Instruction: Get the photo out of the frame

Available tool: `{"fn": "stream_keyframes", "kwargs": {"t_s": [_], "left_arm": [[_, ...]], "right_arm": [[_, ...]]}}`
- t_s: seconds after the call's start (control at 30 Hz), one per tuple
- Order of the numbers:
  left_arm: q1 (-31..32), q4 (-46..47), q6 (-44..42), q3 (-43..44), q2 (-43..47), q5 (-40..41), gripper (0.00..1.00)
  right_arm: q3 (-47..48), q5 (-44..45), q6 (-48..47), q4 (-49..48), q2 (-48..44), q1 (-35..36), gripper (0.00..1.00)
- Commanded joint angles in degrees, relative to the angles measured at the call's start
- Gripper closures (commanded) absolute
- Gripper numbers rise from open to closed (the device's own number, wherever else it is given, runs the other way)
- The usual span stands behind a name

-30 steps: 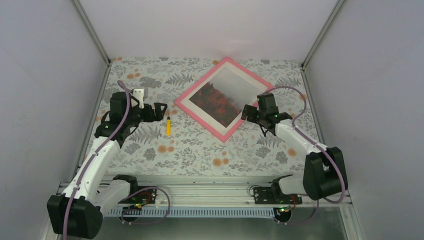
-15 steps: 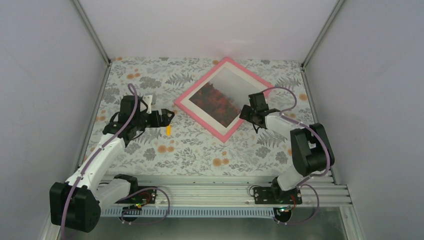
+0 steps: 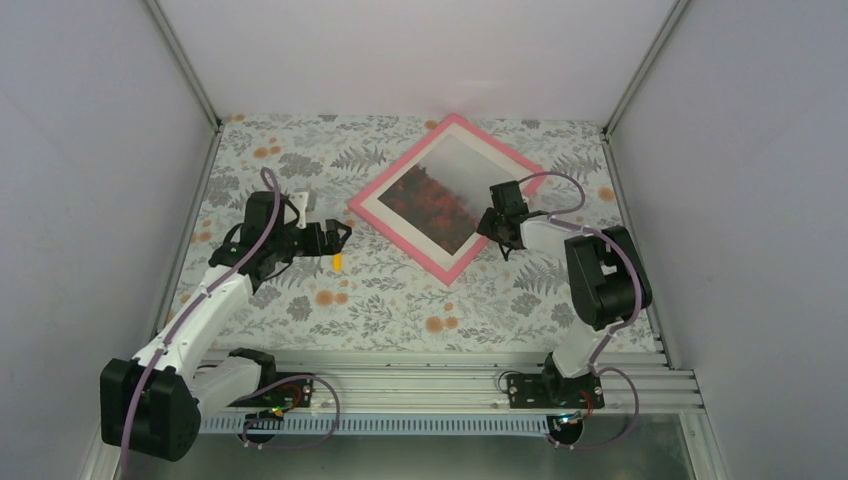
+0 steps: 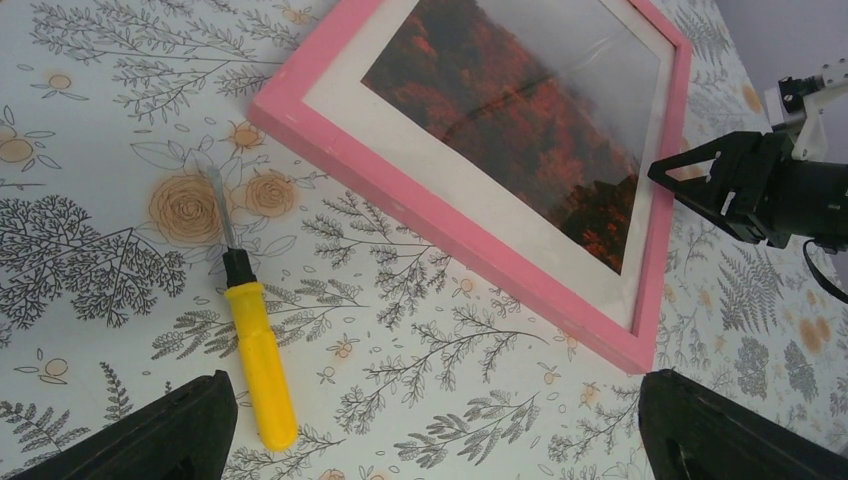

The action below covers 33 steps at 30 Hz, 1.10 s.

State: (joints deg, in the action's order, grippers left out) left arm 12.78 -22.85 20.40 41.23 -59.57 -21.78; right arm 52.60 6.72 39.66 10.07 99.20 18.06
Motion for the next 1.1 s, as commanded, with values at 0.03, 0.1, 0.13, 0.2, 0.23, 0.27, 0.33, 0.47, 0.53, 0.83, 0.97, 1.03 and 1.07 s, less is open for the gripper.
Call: {"fn": "stream_keyframes", "kwargs": {"t_s": [0.03, 0.1, 0.13, 0.2, 0.23, 0.27, 0.33, 0.47, 0.53, 0.83, 0.97, 1.03, 1.07], "left_arm": [[0.7, 0.03, 0.6, -0.1, -0.2, 0.69, 0.0], [0.86, -0.06, 0.66, -0.09, -0.09, 1.2, 0.0], [0.95, -0.13, 0.77, -0.11, -0.17, 1.37, 0.0], [1.03, -0.18, 0.78, -0.14, -0.35, 1.63, 0.0], [1.11, -0.24, 0.73, -0.11, -0.51, 1.6, 0.0], [1.16, -0.27, 0.77, -0.1, -0.62, 1.66, 0.0], [1.36, -0.35, 0.78, 0.05, -0.73, 1.73, 0.0], [1.83, -0.6, 0.95, 0.25, -0.96, 2.33, 0.0], [1.96, -0.61, 0.88, 0.33, -1.15, 2.36, 0.0], [3.69, -0.31, 1.13, 1.1, -3.18, 3.16, 0.0], [5.35, 0.4, 1.26, 1.66, -5.15, 3.81, 0.0], [6.95, 0.59, 1.13, 1.96, -6.3, 4.12, 0.0], [7.95, 0.74, 1.13, 2.0, -7.04, 4.93, 0.0]], "right_arm": [[2.44, 1.21, 1.76, 0.19, 2.75, 0.66, 0.5], [2.43, 1.44, 1.76, 0.29, 2.95, 0.66, 0.53], [2.41, 1.57, 1.66, 0.43, 3.07, 0.66, 0.55], [2.26, 1.79, 1.61, 0.84, 3.06, 0.66, 0.61], [2.13, 1.84, 1.5, 1.02, 3.1, 0.66, 0.62], [2.0, 1.93, 1.34, 1.35, 2.9, 0.66, 0.64], [1.4, 2.25, 0.92, 1.82, 2.41, 0.57, 0.69], [-0.65, 2.29, -0.53, 1.98, 0.45, 0.28, 0.79], [-1.58, 1.33, -2.07, 2.25, -0.76, -0.21, 0.85], [-5.76, -3.7, -10.58, 2.95, -7.79, -2.48, 0.96], [-6.44, -6.48, -15.36, 2.69, -9.39, -2.46, 0.96], [-7.42, -8.2, -17.4, 1.14, -10.64, -2.51, 0.96], [-7.8, -8.64, -18.05, 0.53, -11.21, -2.54, 0.96]]}}
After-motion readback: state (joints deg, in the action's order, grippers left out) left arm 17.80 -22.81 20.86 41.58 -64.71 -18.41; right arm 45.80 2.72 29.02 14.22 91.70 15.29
